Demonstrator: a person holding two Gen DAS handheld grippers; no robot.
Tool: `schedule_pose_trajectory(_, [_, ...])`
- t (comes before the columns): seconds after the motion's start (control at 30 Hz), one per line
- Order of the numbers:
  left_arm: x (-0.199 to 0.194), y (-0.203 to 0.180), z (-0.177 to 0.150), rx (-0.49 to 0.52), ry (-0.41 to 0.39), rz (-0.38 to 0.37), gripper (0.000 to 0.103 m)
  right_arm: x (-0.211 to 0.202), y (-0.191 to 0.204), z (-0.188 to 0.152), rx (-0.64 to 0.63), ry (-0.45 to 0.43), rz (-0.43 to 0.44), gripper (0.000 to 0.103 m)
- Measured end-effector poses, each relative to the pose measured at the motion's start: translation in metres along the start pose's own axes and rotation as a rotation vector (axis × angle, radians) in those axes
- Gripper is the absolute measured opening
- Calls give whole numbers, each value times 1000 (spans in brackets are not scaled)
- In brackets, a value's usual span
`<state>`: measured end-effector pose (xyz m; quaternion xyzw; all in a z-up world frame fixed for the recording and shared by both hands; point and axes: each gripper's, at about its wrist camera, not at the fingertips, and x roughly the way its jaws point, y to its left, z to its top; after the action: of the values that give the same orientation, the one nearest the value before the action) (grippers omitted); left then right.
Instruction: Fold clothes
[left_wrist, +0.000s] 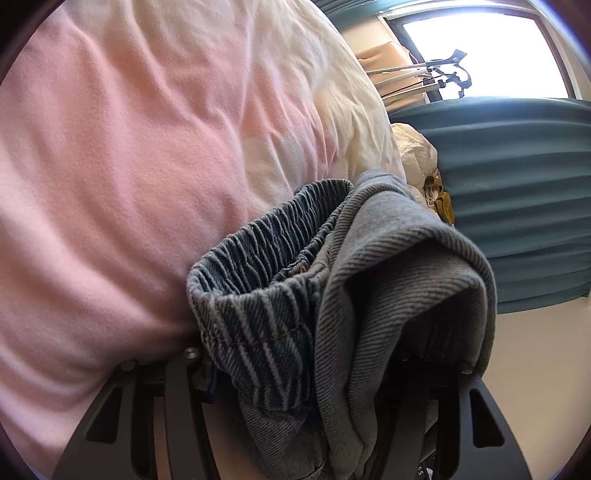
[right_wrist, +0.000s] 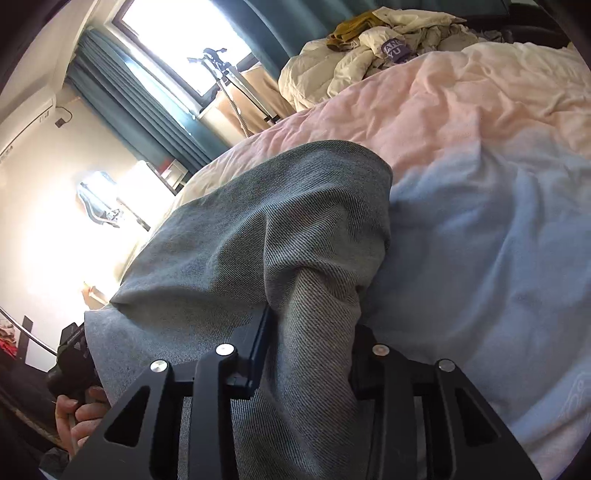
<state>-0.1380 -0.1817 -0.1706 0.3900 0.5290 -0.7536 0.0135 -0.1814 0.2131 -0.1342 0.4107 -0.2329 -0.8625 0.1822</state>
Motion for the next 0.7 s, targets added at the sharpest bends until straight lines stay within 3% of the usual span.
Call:
schedule_pose_trajectory(0.13, [-5, 0, -2, -23, 6, -24, 44, -17, 7, 0, 0, -46, 5, 18])
schedule_pose_trajectory(0.3, [-12, -1, -2, -52, 15, -74, 37, -35, 18, 5, 3, -84, 37, 14])
schedule_pose_trajectory(0.7, [-25, -21, -22, -138, 105, -268, 34, -94, 36, 18, 25, -168, 55, 12])
